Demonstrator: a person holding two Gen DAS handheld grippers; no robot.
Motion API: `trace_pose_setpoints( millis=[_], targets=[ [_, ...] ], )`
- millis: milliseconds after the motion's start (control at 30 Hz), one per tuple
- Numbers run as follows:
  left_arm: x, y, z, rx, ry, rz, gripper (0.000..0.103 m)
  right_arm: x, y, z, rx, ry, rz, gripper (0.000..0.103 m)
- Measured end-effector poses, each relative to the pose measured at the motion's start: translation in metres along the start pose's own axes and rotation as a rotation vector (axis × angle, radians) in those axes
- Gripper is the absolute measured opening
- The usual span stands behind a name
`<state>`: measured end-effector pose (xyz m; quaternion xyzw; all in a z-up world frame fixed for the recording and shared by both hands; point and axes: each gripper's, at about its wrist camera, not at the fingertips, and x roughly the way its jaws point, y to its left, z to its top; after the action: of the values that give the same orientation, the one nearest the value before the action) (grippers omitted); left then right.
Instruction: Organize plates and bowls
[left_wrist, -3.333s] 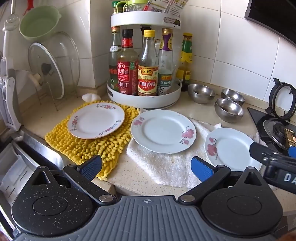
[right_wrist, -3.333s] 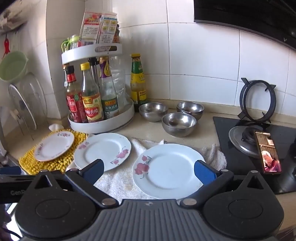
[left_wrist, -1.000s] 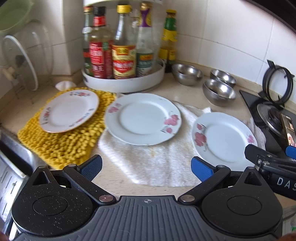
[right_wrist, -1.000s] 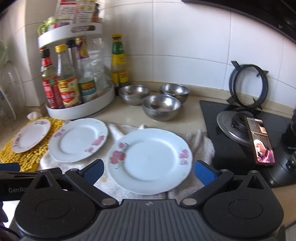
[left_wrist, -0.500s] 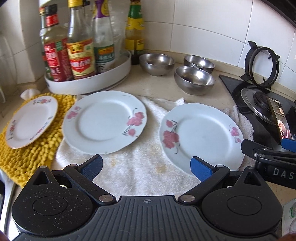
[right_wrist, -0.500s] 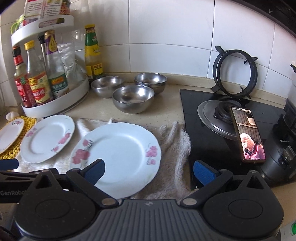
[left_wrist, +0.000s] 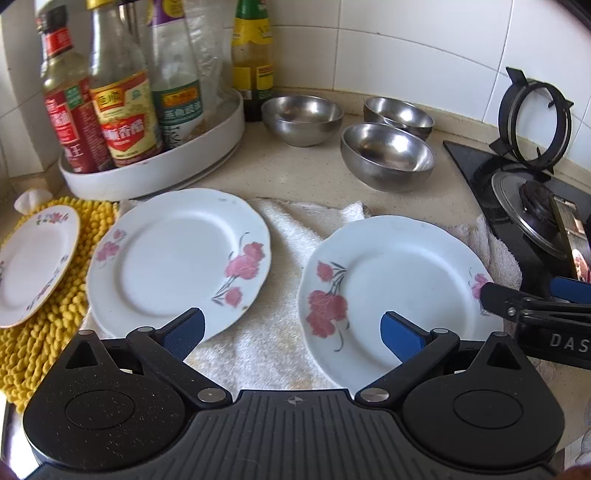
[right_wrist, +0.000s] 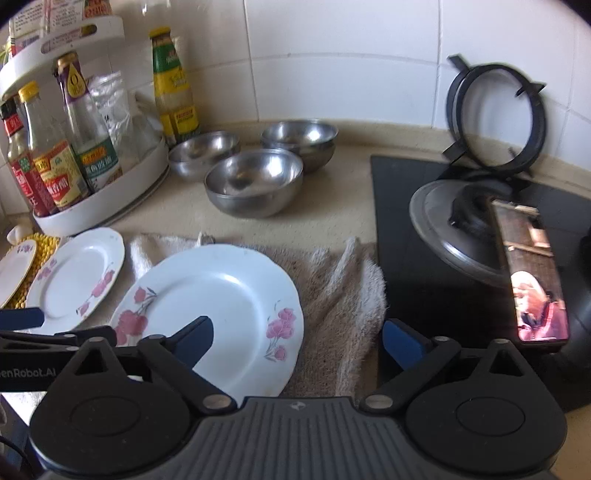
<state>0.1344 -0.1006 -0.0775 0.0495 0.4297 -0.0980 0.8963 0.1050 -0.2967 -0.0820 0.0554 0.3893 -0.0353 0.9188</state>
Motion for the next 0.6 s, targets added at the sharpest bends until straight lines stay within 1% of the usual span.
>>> trace_pose_setpoints(
  millis=[67,200,333,400,533,600],
  targets=[
    [0.004,-0.004,0.001,0.021,0.008,-0.001,0.102,0.005,-0.003,0.001,-0.007,0.004,0.031,0.103],
    [0.017,-0.009,0.000,0.017,0.045,-0.009,0.101,0.017,-0.007,-0.001,-0.013,0.046,0.080,0.103],
    [0.026,-0.015,0.000,0.032,0.061,-0.004,0.101,0.022,-0.014,0.001,0.001,0.054,0.116,0.103],
    [0.030,-0.019,0.002,0.033,0.077,-0.006,0.100,0.024,-0.017,0.002,-0.004,0.055,0.120,0.103],
    [0.035,-0.025,0.003,0.053,0.094,-0.007,0.100,0.032,-0.025,0.003,0.005,0.081,0.159,0.103],
    [0.038,-0.024,0.003,0.050,0.106,-0.020,0.100,0.033,-0.025,0.003,-0.004,0.080,0.178,0.099]
  ],
)
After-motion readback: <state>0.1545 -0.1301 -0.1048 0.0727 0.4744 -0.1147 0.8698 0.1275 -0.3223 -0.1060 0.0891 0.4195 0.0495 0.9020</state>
